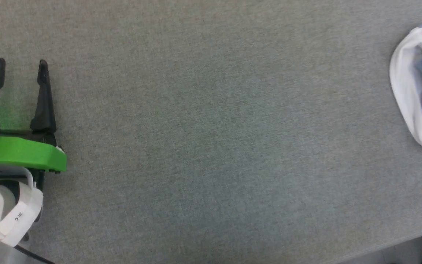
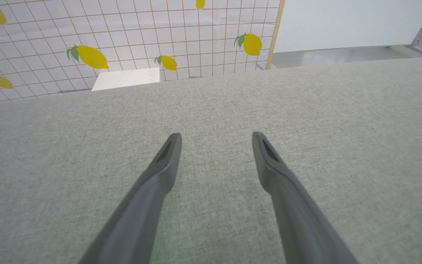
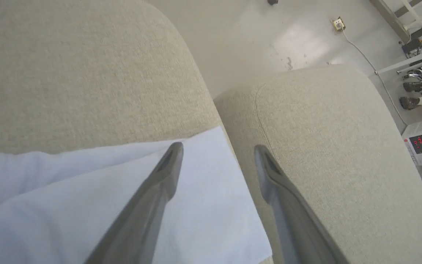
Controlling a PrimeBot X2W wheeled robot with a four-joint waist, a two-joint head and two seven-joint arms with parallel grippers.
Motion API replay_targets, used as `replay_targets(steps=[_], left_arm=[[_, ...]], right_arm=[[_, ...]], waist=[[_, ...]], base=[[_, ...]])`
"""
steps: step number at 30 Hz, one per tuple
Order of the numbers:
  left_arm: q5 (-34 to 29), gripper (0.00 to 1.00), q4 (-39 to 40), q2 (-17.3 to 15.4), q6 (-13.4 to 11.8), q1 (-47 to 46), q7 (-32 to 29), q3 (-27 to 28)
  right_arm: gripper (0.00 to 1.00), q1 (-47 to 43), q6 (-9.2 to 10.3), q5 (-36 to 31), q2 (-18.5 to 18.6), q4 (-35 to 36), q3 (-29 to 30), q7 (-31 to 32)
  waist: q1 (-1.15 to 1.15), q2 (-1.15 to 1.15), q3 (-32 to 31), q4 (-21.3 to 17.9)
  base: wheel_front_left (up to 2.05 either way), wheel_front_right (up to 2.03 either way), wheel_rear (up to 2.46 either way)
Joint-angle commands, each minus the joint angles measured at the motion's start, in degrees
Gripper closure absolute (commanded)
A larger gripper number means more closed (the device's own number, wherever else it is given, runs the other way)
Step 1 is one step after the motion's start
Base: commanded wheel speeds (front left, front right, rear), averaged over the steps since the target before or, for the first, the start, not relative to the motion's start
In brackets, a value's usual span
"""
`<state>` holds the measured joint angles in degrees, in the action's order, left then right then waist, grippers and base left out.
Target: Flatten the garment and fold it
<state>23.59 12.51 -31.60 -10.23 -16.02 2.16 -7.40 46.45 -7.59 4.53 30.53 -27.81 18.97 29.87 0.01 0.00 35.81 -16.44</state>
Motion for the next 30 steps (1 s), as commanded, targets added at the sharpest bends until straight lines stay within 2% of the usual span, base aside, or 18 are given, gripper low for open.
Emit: replay_targets(steps=[1, 8, 12, 19, 30], left_arm=[[0.32, 0.00, -0.67, 0.34, -0.48, 0.79, 0.61, 0.01], [1.97, 0.00, -4.11, 2.64, -0.47, 2.32, 3.48, -0.22], [2.95, 0.00, -6.21, 4.13, -0.59, 3.49, 5.35, -0.23], [4.59, 0.00, -9.79, 6.62, -0.46, 5.03, 8.36, -0.36], [5.60, 0.00, -12.98, 9.51, -0.20, 6.52, 10.89, -0.99]], right_arm=[[0.00, 1.26, 0.10, 0.98, -0.97, 1.39, -1.14, -1.78], [0.00, 1.77, 0.10, 4.66, -1.82, 8.62, -9.37, -11.73], [0.00, 1.13, 0.10, 7.25, -4.14, 12.86, -12.54, -16.89], [0.00, -3.50, 0.10, 12.66, -11.36, 19.77, -14.83, -24.76], [0.00, -16.91, 0.10, 10.56, -22.20, 28.55, -12.95, -34.40]], waist=[[-0.01, 0.00, -3.39, -1.33], [-0.01, 0.00, -9.88, -1.46], [-0.01, 0.00, -13.59, -0.76], [-0.01, 0.00, -19.00, 2.14], [-0.01, 0.00, -26.10, 9.32]], base=[[0.00, 0.00, 0.00], [0.00, 0.00, 0.00], [0.00, 0.00, 0.00], [0.00, 0.00, 0.00], [0.00, 0.00, 0.00]])
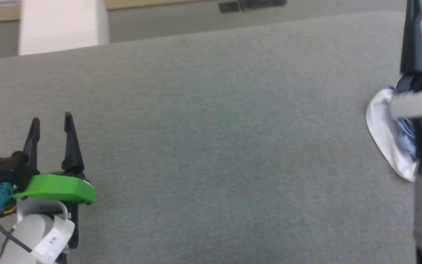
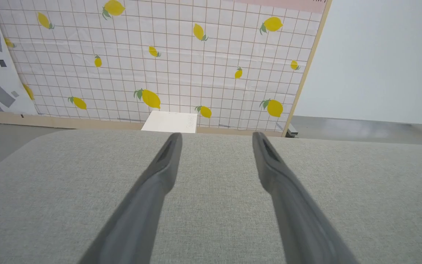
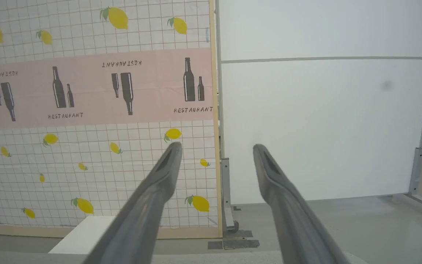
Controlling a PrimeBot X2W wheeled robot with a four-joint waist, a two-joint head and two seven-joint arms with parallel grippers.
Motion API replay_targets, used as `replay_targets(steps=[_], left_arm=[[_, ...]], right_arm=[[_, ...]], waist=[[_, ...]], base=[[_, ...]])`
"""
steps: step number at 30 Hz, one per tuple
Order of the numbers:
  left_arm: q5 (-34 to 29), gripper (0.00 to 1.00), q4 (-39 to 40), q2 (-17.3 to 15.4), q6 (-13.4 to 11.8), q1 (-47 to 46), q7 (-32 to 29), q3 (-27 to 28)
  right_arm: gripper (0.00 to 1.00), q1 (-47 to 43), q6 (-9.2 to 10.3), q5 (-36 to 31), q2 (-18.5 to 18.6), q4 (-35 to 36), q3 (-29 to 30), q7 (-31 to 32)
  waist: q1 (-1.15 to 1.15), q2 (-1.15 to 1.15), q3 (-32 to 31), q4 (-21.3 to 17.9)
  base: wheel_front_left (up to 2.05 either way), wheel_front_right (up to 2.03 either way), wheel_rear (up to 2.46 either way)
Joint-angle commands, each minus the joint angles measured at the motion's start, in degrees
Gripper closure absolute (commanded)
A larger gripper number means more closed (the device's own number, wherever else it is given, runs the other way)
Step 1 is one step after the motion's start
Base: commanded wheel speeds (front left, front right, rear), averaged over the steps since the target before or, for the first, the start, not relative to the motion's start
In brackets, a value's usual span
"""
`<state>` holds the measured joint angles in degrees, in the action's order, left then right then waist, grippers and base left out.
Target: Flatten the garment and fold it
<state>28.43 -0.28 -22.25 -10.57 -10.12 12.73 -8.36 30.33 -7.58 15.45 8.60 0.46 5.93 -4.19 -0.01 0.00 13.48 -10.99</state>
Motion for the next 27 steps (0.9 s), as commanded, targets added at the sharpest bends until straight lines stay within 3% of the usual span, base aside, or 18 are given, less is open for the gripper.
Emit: replay_targets(steps=[1, 7, 17, 27], left_arm=[[0.88, 0.00, -0.56, 0.52, 0.28, 0.75, 0.52, -0.18], [1.12, 0.00, -2.25, 1.99, 0.59, 1.70, 1.33, -0.40], [1.31, 0.00, -4.58, 3.89, 1.61, 3.77, 1.92, -1.21], [-0.05, 0.00, -6.55, 4.04, 1.66, 5.14, 2.00, -2.96]], right_arm=[[0.00, -2.41, 0.09, -0.47, -1.28, 0.70, 0.30, -0.91], [0.00, -9.60, 0.09, -0.71, -4.66, 1.73, 0.05, -4.30], [0.00, -20.30, 0.09, 3.02, -5.69, -3.61, -1.97, -8.50], [0.00, -26.82, 0.09, -5.15, -5.71, -7.17, -1.73, -9.53]], waist=[[0.01, 0.00, -4.46, 4.66], [0.01, 0.00, -7.59, 8.02], [0.01, 0.00, -11.80, 12.12], [0.01, 0.00, -12.96, 12.44]], base=[[0.00, 0.00, 0.00], [0.00, 0.00, 0.00], [0.00, 0.00, 0.00], [0.00, 0.00, 0.00]])
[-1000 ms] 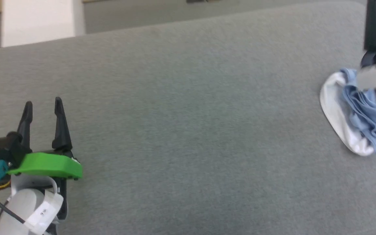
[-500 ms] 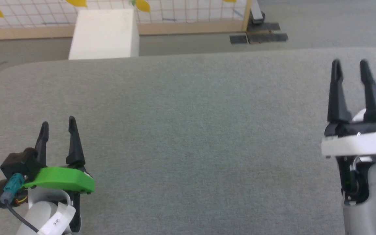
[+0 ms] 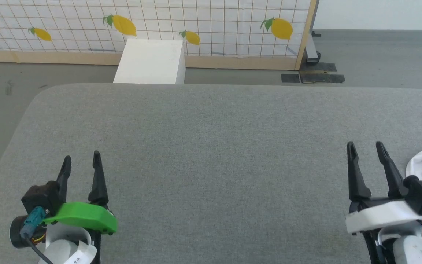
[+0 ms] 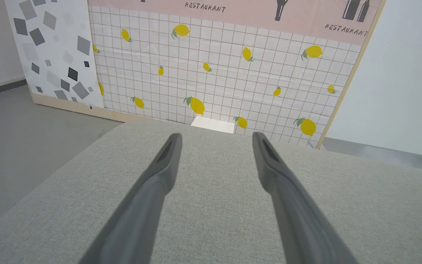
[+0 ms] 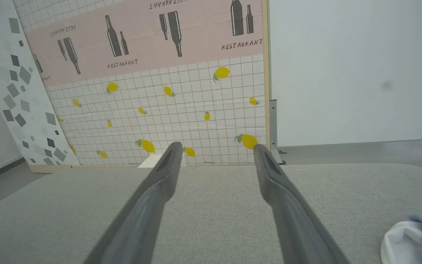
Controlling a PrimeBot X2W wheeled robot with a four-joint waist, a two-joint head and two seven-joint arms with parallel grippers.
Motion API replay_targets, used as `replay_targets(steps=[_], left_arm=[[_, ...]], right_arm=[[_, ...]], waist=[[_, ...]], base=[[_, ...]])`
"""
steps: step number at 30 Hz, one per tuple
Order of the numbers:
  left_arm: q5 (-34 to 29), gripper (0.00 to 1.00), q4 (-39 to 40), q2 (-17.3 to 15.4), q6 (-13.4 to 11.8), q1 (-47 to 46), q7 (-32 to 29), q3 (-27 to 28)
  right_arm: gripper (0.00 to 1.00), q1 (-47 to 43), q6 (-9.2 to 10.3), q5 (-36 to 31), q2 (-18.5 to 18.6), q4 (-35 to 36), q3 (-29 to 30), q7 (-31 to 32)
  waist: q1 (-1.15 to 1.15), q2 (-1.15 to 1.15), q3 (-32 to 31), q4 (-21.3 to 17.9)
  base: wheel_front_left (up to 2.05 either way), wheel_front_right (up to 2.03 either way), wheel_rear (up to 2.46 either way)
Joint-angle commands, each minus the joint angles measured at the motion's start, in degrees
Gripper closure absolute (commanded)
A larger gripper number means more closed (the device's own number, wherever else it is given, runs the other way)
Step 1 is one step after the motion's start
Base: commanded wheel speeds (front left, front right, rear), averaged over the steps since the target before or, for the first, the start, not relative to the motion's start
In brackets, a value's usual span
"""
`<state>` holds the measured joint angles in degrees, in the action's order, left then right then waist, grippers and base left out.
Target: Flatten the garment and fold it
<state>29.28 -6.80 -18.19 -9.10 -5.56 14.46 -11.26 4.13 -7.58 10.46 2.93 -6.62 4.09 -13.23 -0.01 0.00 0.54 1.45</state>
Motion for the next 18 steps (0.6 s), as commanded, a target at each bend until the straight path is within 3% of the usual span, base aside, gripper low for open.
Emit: replay_targets(steps=[1, 18], left_arm=[[-1.01, 0.00, -0.26, 0.07, 0.21, 0.64, 0.28, -0.27], [-1.63, 0.00, -4.26, 0.00, 1.77, 0.35, -0.02, -2.74]], right_arm=[[0.00, -1.07, 0.09, -0.20, -0.04, -0.33, 0.53, -0.53], [0.00, -3.25, 0.09, -0.30, -0.05, -2.53, 2.25, 0.14]], waist=[[0.01, 0.00, -0.02, -0.04], [0.01, 0.00, -0.18, -0.57]], base=[[0.00, 0.00, 0.00], [0.00, 0.00, 0.00]])
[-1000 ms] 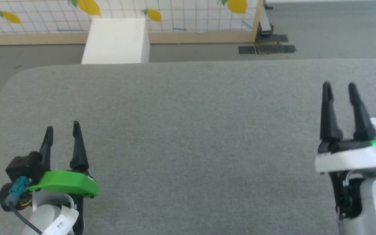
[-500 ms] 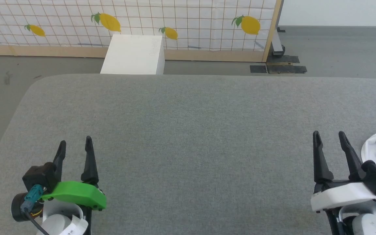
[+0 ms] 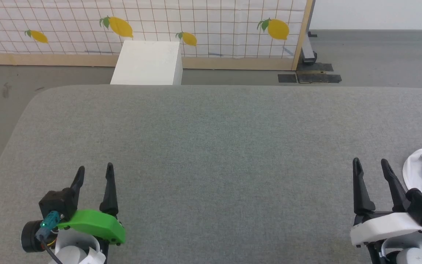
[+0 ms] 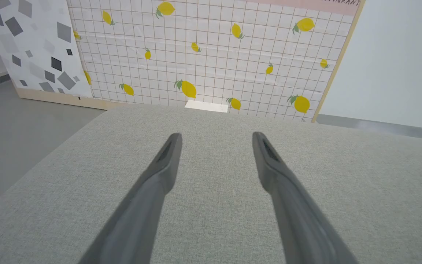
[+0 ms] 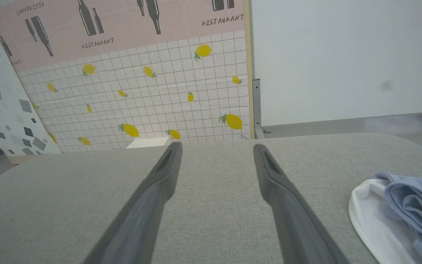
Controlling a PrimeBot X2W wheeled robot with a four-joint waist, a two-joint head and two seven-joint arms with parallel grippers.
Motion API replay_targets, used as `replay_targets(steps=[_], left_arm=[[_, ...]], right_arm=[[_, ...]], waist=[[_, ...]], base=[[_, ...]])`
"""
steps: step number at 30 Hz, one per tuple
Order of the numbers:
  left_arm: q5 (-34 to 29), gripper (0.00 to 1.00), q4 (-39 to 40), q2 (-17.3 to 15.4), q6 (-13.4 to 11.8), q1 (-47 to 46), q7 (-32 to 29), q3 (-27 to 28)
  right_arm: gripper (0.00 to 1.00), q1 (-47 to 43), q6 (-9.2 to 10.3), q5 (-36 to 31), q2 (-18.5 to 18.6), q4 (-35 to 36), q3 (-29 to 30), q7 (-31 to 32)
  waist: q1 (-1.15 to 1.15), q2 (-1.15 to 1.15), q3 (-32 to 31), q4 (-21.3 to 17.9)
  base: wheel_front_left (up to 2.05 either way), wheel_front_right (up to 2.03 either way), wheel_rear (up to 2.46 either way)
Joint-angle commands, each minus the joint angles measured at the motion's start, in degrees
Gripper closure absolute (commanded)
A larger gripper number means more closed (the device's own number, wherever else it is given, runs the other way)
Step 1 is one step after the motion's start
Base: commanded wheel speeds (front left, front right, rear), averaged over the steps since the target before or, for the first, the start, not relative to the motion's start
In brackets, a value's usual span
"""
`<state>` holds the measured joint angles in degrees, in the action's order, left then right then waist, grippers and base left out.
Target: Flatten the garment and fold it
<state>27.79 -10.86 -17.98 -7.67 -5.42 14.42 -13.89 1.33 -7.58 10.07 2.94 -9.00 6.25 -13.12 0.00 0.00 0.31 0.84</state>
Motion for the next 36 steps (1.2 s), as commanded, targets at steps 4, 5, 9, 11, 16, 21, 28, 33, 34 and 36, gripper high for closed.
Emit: replay_targets(steps=[4, 5, 9, 11, 16, 21, 28, 33, 34, 36], left_arm=[[0.34, 0.00, -0.49, -0.30, 1.15, -0.09, -0.09, -0.47], [0.40, 0.00, -0.55, -0.36, 1.24, -0.14, -0.10, -0.50], [0.69, 0.00, -0.42, -0.47, 1.55, -0.37, -0.08, -0.63], [0.91, 0.00, -0.28, -0.47, 1.68, -0.51, -0.12, -0.66], [1.01, 0.00, 0.26, -0.62, 1.46, -0.82, -0.48, -0.81], [1.42, 0.00, 0.35, -0.94, 1.53, -0.86, -0.62, -0.67], [1.79, 0.00, 0.25, -1.08, 1.63, -1.14, -0.53, -0.67], [1.95, 0.00, 0.11, -1.03, 1.64, -1.30, -0.42, -0.71], [1.98, 0.00, 0.07, -1.03, 1.64, -1.31, -0.41, -0.72], [1.99, 0.00, 0.00, -1.05, 1.64, -1.38, -0.38, -0.78]], right_arm=[[0.00, -0.23, 0.09, 0.42, -0.06, -0.33, 0.17, 0.09], [0.00, -0.18, 0.09, 0.49, -0.06, -0.32, 0.15, 0.11], [0.00, 0.02, 0.09, 0.71, -0.06, -0.29, 0.19, 0.16], [0.00, 0.07, 0.09, 0.80, -0.06, -0.30, 0.23, 0.17], [0.00, 0.26, 0.09, 1.59, -0.06, -0.59, 0.27, 0.15], [0.00, 0.61, 0.09, 1.71, -0.06, -1.18, 0.18, -0.05], [0.00, 0.75, 0.09, 1.61, -0.06, -1.42, -0.12, -0.09], [0.00, 0.74, 0.09, 1.60, -0.06, -1.43, -0.37, 0.03], [0.00, 0.78, 0.09, 1.59, -0.06, -1.48, -0.38, 0.04], [0.00, 0.88, 0.09, 1.55, -0.06, -1.59, -0.41, 0.04]], waist=[[0.00, 0.00, 0.16, 0.07], [0.00, 0.00, 0.17, 0.06], [0.00, 0.00, 0.37, 0.02], [0.00, 0.00, 0.54, 0.03], [0.00, 0.00, 0.97, -0.05], [0.00, 0.00, 1.21, -0.21], [0.00, 0.00, 1.40, -0.23], [0.00, 0.00, 1.41, -0.17], [0.00, 0.00, 1.42, -0.17], [0.00, 0.00, 1.45, -0.14]], base=[[0.00, 0.00, 0.00], [0.00, 0.00, 0.00], [0.00, 0.00, 0.00], [0.00, 0.00, 0.00], [0.00, 0.00, 0.00], [0.00, 0.00, 0.00], [0.00, 0.00, 0.00], [0.00, 0.00, 0.00], [0.00, 0.00, 0.00], [0.00, 0.00, 0.00]])
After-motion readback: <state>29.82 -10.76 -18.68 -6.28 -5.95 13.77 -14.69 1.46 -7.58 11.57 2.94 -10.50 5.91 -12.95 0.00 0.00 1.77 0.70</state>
